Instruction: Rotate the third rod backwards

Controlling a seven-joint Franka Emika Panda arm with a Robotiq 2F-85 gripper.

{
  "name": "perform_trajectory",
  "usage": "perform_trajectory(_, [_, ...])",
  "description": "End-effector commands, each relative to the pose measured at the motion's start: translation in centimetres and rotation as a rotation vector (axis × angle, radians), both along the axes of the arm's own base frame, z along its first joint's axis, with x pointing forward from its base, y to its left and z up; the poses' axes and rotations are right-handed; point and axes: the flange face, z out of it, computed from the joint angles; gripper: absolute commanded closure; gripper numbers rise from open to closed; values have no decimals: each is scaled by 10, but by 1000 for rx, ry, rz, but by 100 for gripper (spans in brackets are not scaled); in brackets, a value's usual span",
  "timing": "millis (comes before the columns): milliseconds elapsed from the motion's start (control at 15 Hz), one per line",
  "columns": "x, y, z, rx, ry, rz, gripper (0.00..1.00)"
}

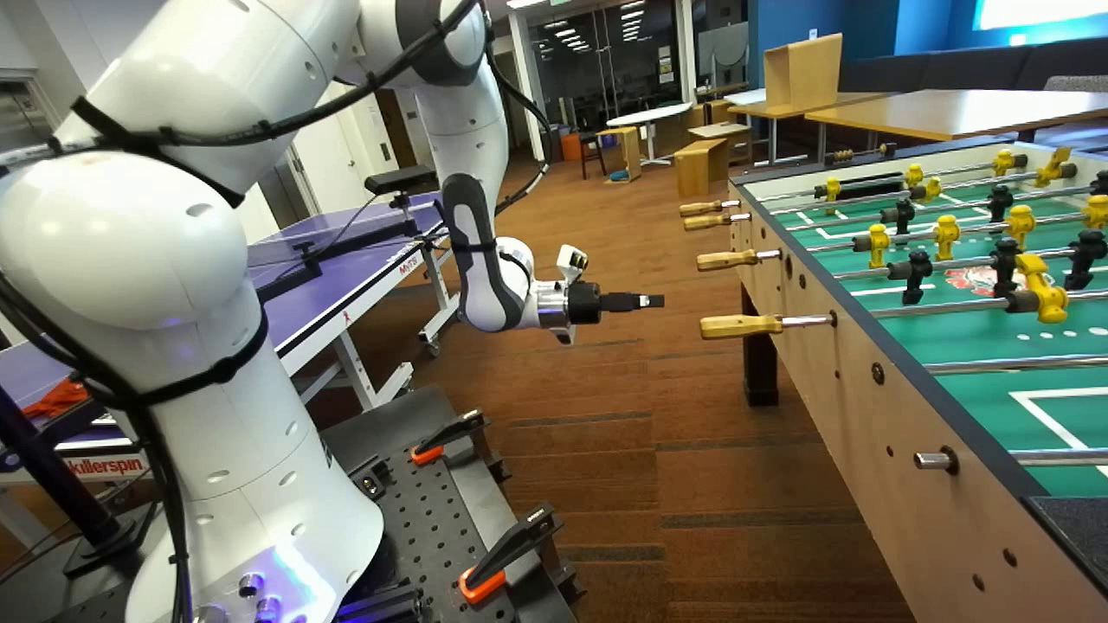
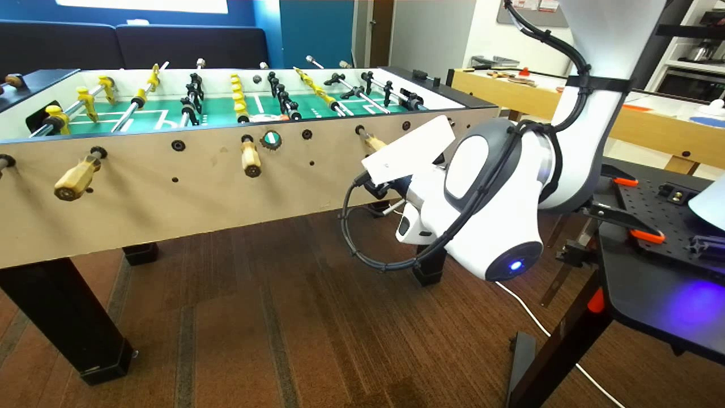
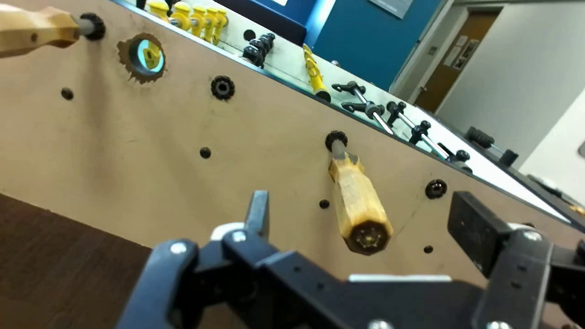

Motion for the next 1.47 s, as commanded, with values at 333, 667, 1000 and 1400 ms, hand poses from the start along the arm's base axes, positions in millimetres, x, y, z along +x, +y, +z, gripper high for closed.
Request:
perform_trajectory(333, [1, -21, -24, -398, 290, 102, 0])
perform_trajectory(667, [-6, -30, -32, -512, 379, 79, 0])
perform_trajectory(1000, [-7, -36, -35, -565, 407, 71, 0])
perform_trajectory(1400, [-5, -55, -39, -699, 448, 1, 0])
